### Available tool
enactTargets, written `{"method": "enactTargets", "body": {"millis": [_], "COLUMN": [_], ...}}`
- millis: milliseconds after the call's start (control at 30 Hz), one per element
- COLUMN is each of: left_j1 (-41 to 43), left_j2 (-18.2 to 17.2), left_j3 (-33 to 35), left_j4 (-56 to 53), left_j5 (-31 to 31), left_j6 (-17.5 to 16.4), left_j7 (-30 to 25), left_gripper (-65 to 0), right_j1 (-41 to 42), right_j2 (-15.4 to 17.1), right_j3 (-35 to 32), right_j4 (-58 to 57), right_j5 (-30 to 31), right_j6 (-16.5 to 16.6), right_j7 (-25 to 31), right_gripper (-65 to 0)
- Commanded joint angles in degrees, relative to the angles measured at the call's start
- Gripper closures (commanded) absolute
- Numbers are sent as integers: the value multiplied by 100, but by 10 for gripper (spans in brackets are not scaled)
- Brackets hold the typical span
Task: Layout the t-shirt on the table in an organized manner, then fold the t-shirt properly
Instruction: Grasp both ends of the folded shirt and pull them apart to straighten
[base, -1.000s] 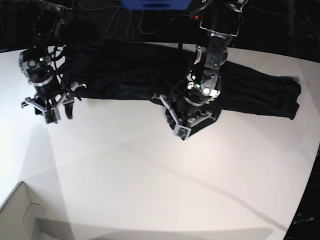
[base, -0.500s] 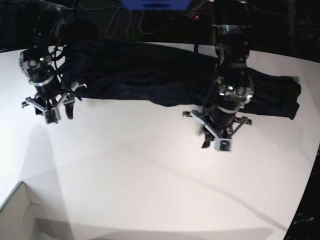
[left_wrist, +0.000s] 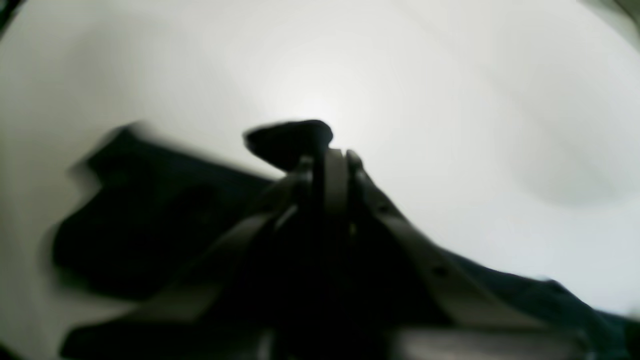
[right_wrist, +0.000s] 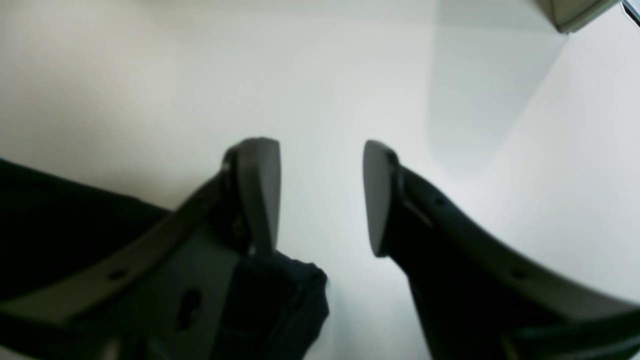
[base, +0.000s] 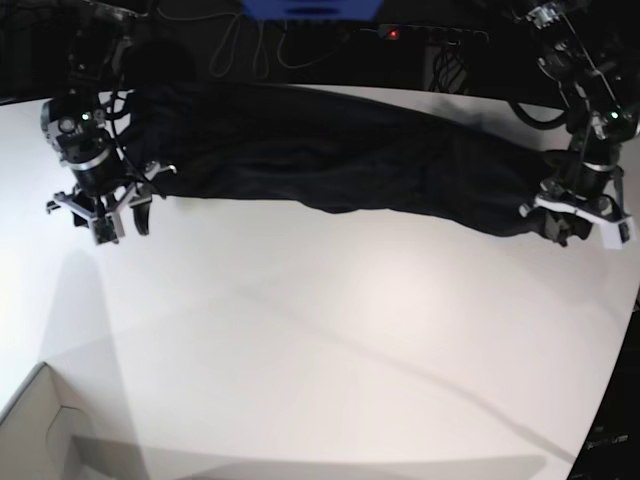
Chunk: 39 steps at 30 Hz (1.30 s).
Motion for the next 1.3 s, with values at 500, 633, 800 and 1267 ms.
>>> {"method": "enactTargets", "body": {"millis": [500,633,800,1267], "left_j1": [-87,-35,80,-131], "left_j2": [-701,-701,-710,-947], "left_j3": [-699,-699,-708,-919], "left_j4": [-755,-1063,-1318,-2232], "left_j5": [-652,-652,-643,-678], "left_j6": [-36,-36,-520,-933], "left_j7": [-158,-527,-835,-993], "left_gripper": [0,0,0,-50], "right_j1": [-141,-273,-361,-378], "right_j2": [24,41,41,6], "right_j3": [47,47,135,513], "right_j4": [93,93,101,137], "right_j5": [80,80,80,80], "right_j6": [3,3,3,3], "right_j7": [136,162,162,145], "right_gripper": [-269,-268,-268,-269]}}
